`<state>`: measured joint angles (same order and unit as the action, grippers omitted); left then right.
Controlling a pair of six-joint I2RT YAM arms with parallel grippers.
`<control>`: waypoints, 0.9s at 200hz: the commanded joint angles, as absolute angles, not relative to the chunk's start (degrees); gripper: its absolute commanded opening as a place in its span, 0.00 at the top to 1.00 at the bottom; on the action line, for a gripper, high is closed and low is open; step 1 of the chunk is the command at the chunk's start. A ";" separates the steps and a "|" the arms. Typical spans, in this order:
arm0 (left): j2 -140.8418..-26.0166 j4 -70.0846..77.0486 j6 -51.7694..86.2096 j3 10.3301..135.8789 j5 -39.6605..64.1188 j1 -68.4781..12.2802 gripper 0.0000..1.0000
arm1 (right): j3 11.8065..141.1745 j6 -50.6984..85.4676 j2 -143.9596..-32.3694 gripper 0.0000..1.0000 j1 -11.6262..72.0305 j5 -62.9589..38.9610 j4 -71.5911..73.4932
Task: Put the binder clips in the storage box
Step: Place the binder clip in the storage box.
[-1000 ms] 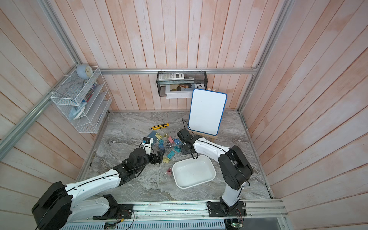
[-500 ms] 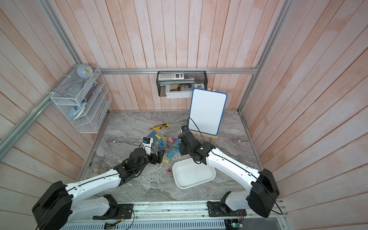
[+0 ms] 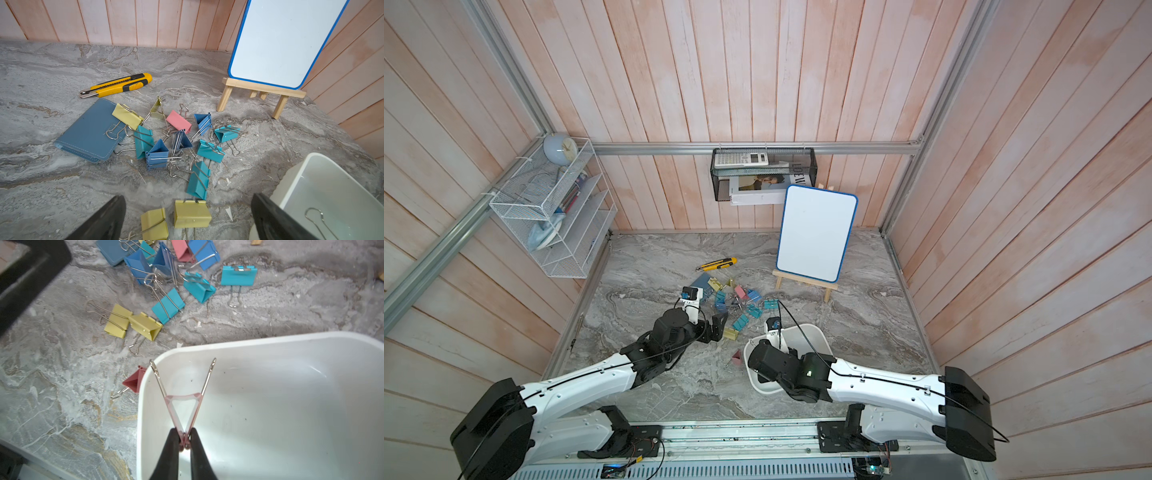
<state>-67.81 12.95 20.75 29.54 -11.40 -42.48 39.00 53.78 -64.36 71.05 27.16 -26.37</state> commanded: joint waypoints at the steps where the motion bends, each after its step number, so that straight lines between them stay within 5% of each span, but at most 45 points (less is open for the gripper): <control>1: -66.95 14.15 20.47 28.83 -12.13 -42.36 0.00 | 36.47 59.92 -63.83 0.91 71.37 32.09 -17.95; 63: -66.70 14.33 20.47 28.58 -12.06 -42.36 0.00 | 31.73 63.51 -72.60 0.81 71.50 31.91 -5.16; 104: -66.87 14.54 20.57 28.56 -11.86 -42.36 0.00 | 32.53 63.72 -71.74 0.59 72.40 32.82 -10.28; 180: -67.58 13.68 17.92 29.07 -13.32 -42.36 0.00 | 41.96 54.00 -63.28 0.44 74.38 41.68 -25.75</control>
<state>-67.70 13.30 20.51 29.23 -11.62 -42.48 38.85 59.86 -63.26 73.91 37.45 -21.34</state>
